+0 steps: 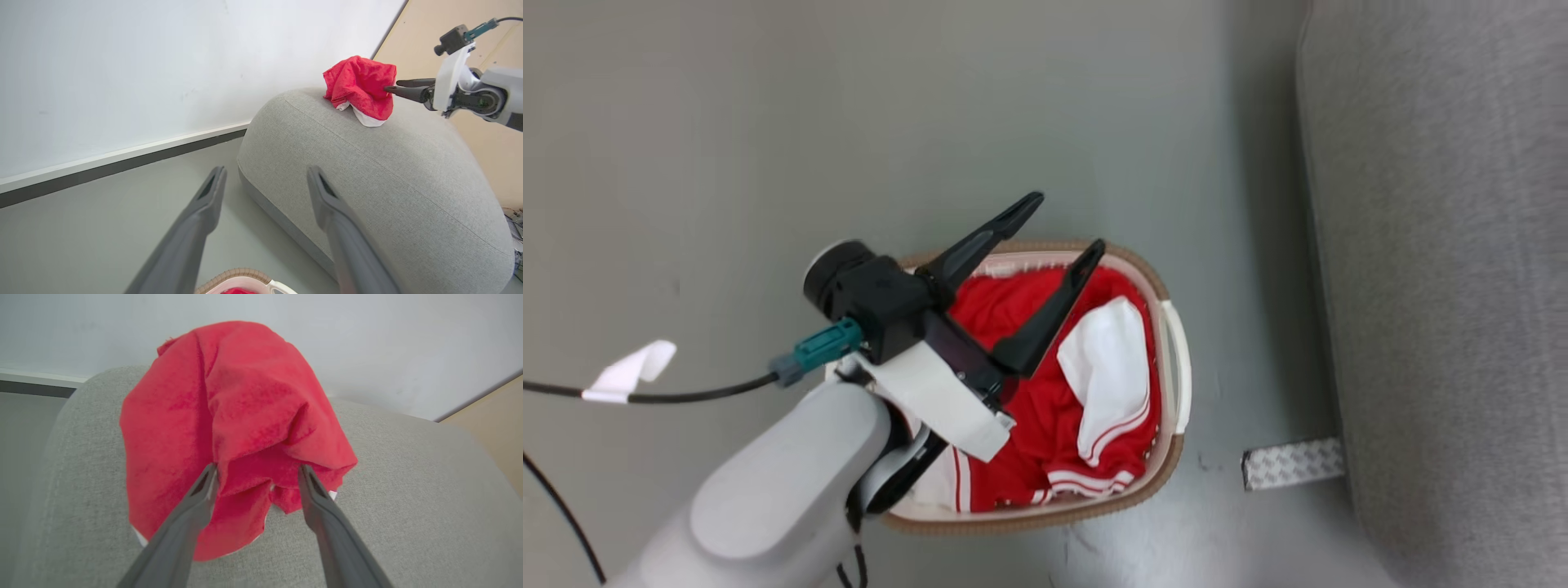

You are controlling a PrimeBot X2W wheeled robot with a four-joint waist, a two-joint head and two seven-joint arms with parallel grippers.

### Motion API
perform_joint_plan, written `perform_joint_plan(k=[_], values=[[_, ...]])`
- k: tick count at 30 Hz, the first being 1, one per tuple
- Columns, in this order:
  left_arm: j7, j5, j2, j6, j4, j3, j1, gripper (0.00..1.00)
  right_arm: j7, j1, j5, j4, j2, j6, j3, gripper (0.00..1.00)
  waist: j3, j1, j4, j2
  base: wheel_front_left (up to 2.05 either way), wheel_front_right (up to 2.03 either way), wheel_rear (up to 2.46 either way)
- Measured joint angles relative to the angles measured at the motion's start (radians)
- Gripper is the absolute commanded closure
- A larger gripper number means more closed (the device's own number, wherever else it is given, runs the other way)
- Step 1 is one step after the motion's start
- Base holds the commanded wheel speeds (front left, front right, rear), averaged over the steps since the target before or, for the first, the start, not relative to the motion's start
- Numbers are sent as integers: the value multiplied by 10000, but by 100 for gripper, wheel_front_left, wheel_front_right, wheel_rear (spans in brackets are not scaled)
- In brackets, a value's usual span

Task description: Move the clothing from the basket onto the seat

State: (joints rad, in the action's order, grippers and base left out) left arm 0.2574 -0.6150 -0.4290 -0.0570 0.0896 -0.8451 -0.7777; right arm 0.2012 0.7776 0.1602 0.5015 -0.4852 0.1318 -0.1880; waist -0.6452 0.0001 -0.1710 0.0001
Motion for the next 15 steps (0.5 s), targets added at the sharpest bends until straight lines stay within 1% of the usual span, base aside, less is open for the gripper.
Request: perform_joint_plan(k=[6, 11, 15], values=[[52, -240, 119, 148, 238, 472, 740, 0, -222, -860, 374, -581, -199, 0, 205, 0, 1255, -1, -33, 0, 0, 0, 0], [56, -278, 238, 288, 213, 1260, 1409, 0, -416, -1337, 683, -1225, -389, 0, 341, 0, 2451, -3, 19, 0, 0, 0, 0], [58, -291, 414, 420, 196, 1898, 2205, 0, -608, -1772, 980, -1762, -389, 0, 798, 0, 3440, -3, 107, 0, 0, 0, 0]])
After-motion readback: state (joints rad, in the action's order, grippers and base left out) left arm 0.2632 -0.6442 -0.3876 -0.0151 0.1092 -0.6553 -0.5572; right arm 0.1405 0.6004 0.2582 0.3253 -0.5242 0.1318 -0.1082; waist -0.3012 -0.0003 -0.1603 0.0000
